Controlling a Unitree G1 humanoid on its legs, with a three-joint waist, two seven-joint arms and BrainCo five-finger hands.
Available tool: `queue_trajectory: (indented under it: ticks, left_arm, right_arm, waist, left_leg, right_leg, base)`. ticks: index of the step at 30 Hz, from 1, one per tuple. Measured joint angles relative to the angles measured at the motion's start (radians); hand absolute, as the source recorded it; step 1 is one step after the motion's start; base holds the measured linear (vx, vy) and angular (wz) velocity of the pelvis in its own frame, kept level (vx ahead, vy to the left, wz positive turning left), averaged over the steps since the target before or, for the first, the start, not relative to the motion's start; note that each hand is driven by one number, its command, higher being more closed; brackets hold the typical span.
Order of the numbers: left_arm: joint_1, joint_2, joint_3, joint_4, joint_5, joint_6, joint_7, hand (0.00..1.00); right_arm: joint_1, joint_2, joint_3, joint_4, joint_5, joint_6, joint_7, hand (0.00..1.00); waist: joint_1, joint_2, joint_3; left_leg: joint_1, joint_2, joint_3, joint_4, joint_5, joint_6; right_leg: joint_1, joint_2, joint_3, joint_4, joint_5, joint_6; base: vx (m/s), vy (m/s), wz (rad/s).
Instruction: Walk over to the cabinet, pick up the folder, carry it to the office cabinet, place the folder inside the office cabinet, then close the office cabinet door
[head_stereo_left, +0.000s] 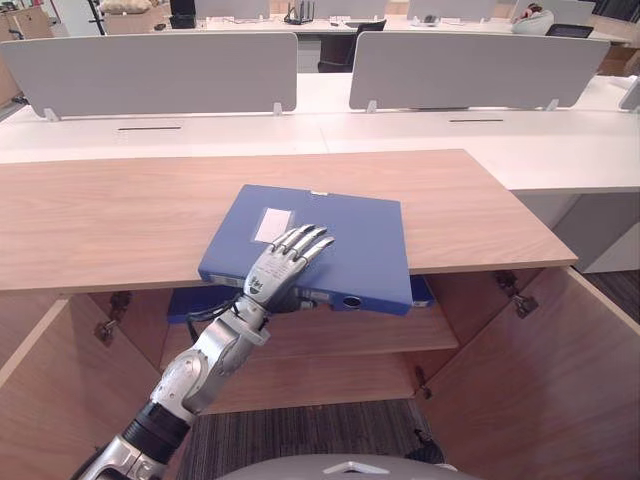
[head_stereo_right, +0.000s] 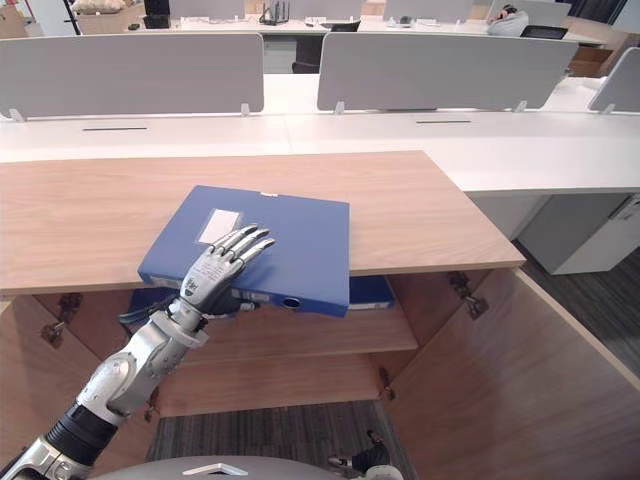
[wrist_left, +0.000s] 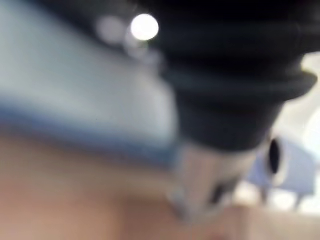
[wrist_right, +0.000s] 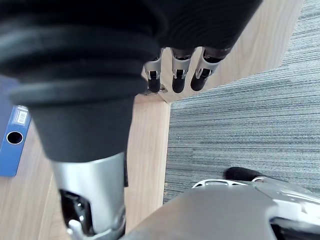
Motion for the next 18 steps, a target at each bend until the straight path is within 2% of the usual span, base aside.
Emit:
queue_trajectory:
  ticks: [7, 18]
  left_arm:
    - [0.001, -0.044, 0.055, -0.003, 0.031, 0.001, 0.031, 1.00]
    - [0.047, -0.069, 0.156, -0.068, 0.004, 0.007, 0.061, 1.00]
  right_arm:
    - [0.003, 0.007, -0.023, -0.004, 0.000, 0.002, 0.000, 0.00]
    - [0.005, 0.013, -0.037, -0.006, 0.013, 0.004, -0.001, 0.00]
  waist:
    - [-0.005, 0.001, 0.000]
    - [-0.008, 0.002, -0.001]
  left_leg:
    - [-0.001, 0.001, 0.007, 0.000, 0.000, 0.000]
    - [-0.004, 0.000, 0.021, 0.000, -0.001, 0.000]
  right_leg:
    - [0.000, 0.001, 0.007, -0.005, 0.002, 0.001]
    - [-0.006, 0.001, 0.020, -0.023, 0.018, 0.005]
  base:
    - [-0.02, -0.002, -0.02]
    - [-0.01, 0.001, -0.03]
